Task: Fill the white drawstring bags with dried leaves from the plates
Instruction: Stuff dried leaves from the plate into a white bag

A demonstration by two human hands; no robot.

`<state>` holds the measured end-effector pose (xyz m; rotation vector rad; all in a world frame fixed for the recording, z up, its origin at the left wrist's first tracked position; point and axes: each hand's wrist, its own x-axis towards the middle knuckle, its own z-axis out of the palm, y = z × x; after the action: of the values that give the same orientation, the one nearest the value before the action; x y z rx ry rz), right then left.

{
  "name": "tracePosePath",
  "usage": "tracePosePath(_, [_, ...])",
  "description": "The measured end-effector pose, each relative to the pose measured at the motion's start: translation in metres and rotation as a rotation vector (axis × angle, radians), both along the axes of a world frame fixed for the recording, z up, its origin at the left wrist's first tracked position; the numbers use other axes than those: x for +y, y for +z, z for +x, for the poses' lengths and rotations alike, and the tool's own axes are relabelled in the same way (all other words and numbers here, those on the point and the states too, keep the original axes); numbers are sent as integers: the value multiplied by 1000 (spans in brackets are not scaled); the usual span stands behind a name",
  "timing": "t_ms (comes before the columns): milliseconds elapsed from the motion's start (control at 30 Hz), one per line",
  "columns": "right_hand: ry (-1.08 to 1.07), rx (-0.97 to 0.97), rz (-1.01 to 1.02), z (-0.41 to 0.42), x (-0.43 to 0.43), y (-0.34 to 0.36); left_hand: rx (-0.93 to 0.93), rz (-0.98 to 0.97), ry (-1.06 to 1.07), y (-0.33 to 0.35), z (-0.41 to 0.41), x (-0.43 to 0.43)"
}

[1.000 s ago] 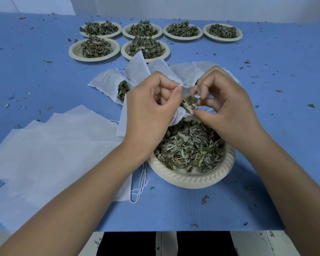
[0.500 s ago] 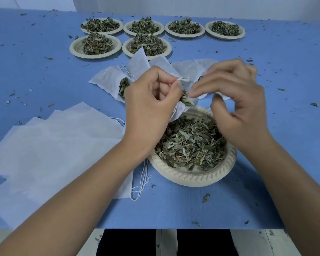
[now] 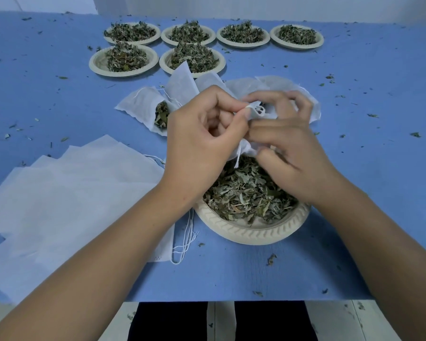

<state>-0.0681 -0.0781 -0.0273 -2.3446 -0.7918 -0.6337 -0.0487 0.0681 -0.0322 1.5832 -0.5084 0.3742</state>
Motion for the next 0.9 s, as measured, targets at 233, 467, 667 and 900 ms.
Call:
tracePosePath(233, [89, 19, 240, 0, -20, 9, 44, -77, 166, 2, 7, 3])
tracePosePath(467, [356, 463, -249, -3, 0, -5, 44, -68, 178, 3, 8, 4])
tracePosePath(667, [328, 382, -130, -2, -2, -3, 34, -53, 181, 2, 8, 4])
tracePosePath(900, [339, 409, 393, -2, -19, 9, 52, -62, 175, 3, 8, 4])
